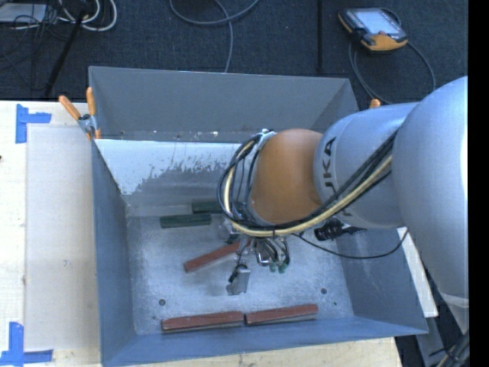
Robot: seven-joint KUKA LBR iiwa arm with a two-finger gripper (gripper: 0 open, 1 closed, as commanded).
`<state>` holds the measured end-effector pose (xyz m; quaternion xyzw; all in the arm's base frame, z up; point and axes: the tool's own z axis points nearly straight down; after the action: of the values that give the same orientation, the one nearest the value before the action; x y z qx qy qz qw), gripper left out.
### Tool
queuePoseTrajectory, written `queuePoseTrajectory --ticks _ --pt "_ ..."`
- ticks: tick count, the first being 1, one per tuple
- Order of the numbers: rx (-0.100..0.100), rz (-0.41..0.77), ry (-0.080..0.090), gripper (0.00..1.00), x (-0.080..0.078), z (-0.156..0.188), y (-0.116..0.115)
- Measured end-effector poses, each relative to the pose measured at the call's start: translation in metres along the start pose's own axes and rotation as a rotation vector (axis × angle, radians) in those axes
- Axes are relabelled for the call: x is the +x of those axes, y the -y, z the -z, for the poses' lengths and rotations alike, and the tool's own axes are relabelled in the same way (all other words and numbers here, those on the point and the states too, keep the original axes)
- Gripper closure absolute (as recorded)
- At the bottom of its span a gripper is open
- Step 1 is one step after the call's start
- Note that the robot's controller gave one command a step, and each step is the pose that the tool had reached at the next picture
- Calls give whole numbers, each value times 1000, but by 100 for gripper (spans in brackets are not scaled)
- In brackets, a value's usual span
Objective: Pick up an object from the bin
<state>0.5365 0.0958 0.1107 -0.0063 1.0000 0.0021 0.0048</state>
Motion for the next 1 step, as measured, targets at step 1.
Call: queuePoseTrajectory --ticks 1 --pt "4 107 -11 100 8 -41 -36"
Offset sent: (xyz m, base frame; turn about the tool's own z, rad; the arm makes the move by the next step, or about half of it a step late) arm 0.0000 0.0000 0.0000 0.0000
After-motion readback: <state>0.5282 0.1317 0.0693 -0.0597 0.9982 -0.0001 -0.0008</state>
